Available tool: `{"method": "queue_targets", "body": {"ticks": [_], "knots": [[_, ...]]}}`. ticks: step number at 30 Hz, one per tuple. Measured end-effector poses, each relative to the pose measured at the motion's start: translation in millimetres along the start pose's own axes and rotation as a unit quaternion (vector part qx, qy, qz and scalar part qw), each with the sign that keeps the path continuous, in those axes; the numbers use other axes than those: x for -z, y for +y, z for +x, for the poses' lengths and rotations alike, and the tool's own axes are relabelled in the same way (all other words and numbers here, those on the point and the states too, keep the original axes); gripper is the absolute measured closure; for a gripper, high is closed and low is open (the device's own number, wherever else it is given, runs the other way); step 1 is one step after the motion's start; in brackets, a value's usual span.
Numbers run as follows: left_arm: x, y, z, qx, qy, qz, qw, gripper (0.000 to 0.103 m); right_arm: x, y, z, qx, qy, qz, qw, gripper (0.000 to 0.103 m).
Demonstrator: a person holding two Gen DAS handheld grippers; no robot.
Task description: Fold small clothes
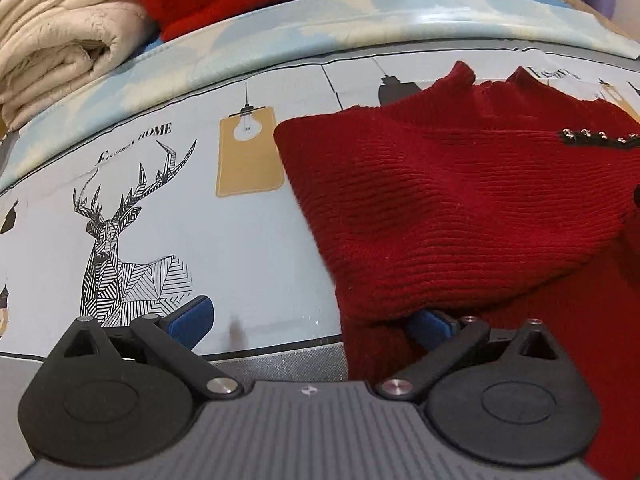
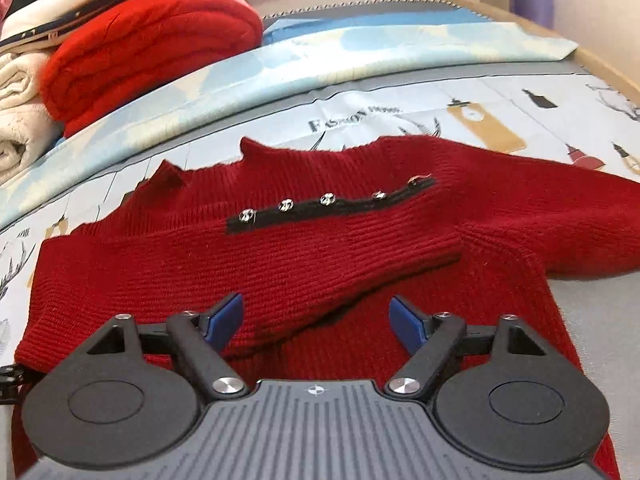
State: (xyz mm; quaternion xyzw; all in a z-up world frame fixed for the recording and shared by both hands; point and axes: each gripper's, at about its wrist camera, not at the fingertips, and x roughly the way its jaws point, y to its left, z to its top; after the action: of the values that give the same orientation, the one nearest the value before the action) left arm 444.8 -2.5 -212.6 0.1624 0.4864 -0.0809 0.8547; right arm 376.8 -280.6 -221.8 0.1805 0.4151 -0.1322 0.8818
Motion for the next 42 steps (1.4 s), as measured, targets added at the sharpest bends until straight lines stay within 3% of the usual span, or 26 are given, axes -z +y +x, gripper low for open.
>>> {"method": "queue_targets", "body": {"ticks": [4, 7, 11, 17, 21, 25, 27, 30, 35, 37, 38, 40, 42], "knots": [[-2.2, -0.8, 1.6, 0.003, 0.016, 0.017, 0.9997, 0.0, 2.6, -0.4, 9.2, 0.022, 0.009, 0.01, 1.0, 0.022], [-1.2, 1.4, 11.2, -0.015, 0.03, 0.031, 0.9989, 0.0, 7.7, -1.7, 26.4, 0.04, 0.039, 0.005, 0.998, 0.02], [0.1, 14.8, 18.7, 0.005, 0.057, -0.004, 0.9984, 0.0, 7.0, -4.9, 28.4, 0.041, 0.036, 0.015, 0.998, 0.015], [-13.7, 27.6, -6.7, 0.038, 0.037, -0.011, 0.9985, 0.0, -1.6, -1.2, 2.0, 0.032, 0.004, 0.022, 0.999, 0.017], [-17.8, 27.3, -18.3, 0.045, 0.027, 0.019, 0.9984, 0.0, -7.5, 2.5, -7.8, 0.018, -0.006, 0.027, 0.999, 0.017], [-19.4, 33.9, -26.6, 0.0, 0.007, 0.045, 0.999, 0.0, -11.8, 7.8, -8.0, 0.013, -0.008, 0.034, 0.999, 0.017], [-22.9, 45.8, -31.1, -0.018, -0.004, 0.03, 0.9994, 0.0, -13.5, 10.6, -7.6, 0.013, -0.012, 0.034, 0.999, 0.017], [-30.9, 67.8, -41.8, 0.011, -0.025, -0.032, 0.9991, 0.0, -14.8, 14.1, -6.9, 0.009, -0.016, 0.036, 0.999, 0.017], [-31.6, 61.7, -28.9, 0.101, -0.031, -0.127, 0.9863, 0.0, -6.6, 18.3, 9.4, 0.011, 0.005, 0.024, 1.0, 0.017], [-25.4, 42.3, -8.4, 0.121, -0.003, -0.115, 0.9859, 0.0, 1.8, 19.9, 29.0, 0.027, 0.046, 0.006, 0.999, 0.017], [-20.8, 29.9, 2.2, 0.111, 0.01, -0.099, 0.9889, 0.0, 7.5, 20.5, 38.4, 0.034, 0.063, -0.005, 0.997, 0.014], [-9.2, 10.6, 22.0, 0.074, 0.03, -0.058, 0.9952, 0.0, 11.3, 23.9, 39.1, 0.042, 0.041, -0.023, 0.998, 0.01], [0.4, 9.7, 26.6, 0.075, 0.008, -0.061, 0.9953, 0.0, 6.6, 23.9, 37.2, 0.042, 0.048, -0.014, 0.998, 0.01]]}}
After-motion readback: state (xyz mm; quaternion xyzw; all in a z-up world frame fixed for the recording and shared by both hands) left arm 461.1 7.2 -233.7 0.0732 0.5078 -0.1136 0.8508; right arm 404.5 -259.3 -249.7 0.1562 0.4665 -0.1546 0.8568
